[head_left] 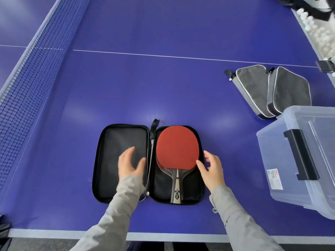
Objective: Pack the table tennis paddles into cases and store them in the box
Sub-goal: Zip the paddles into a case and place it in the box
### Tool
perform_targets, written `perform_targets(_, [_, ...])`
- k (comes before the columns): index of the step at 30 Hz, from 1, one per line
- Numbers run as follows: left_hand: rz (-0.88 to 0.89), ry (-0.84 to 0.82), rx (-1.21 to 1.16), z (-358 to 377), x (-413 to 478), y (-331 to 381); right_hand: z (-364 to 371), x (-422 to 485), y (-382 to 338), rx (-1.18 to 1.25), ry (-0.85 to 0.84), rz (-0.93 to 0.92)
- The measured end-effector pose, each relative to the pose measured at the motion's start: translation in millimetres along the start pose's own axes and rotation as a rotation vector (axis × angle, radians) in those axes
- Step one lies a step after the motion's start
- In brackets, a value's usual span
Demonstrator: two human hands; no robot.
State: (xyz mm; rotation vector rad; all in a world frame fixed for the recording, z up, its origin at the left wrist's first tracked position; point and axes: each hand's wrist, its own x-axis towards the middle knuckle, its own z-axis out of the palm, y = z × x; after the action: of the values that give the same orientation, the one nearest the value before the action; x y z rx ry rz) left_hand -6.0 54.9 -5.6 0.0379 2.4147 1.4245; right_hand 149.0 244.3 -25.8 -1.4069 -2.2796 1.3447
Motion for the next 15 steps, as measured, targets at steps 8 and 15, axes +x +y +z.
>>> perform_targets(8, [-0.388, 0.243, 0.402, -87, 6, -63, 1, -54, 42, -0.316, -0.077, -0.083])
perform_targets(15, [-0.312, 0.086, 0.149, -103, -13, -71, 1, -57, 44, -0.586, -0.123, -0.125])
